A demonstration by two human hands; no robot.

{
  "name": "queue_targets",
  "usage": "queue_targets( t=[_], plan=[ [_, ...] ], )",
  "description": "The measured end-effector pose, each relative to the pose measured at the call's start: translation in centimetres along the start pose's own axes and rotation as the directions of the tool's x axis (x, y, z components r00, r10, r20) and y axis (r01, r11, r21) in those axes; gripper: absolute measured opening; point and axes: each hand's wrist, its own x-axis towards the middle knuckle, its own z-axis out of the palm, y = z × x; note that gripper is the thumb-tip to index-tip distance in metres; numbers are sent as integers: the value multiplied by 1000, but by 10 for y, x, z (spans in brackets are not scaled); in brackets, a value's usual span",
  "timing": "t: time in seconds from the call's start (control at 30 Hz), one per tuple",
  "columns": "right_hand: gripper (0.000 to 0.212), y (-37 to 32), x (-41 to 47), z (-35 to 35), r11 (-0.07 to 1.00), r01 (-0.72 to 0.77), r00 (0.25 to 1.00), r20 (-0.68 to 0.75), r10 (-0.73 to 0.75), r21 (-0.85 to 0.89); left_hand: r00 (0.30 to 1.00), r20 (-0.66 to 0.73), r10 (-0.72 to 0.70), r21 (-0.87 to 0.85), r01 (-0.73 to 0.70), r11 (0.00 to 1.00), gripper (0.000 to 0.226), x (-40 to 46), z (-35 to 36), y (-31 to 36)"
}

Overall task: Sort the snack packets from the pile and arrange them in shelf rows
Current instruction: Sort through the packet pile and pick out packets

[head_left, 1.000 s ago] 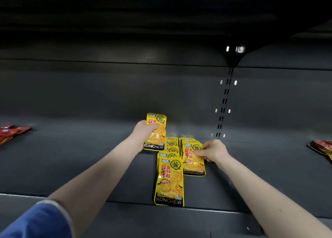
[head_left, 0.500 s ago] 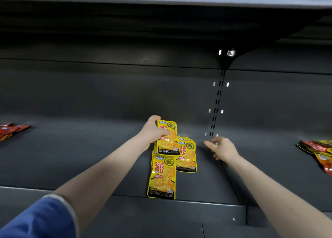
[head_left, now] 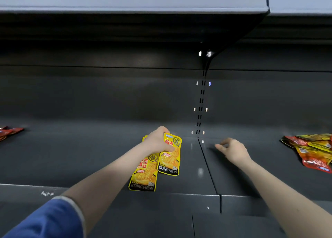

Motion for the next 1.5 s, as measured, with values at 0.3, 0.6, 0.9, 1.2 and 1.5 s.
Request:
queue_targets(
  t=[0.3,0.6,0.9,1.2,1.5],
  plan=[
    [34,4,3,5,999,42,999,10,-42,-10,992,-76,104,470,-57,881,74,-2,2,-12],
    [31,3,4,6,997,56,998,21,-55,-45,978,-75,194,474,-137,870,71,-1,6,-14],
    [33,1,2,7,993,57,998,19,-56,-105,982,1,187,496,-163,853,70,1,9,-23],
    [35,-2,-1,10,978,46,999,3,-46,-203,969,31,246,448,-233,863,63,3,8,-29],
    [35,-7,-18,5,937,50,997,-41,-68,-346,954,-65,293,375,-249,893,51,7,-4,-28]
  ],
)
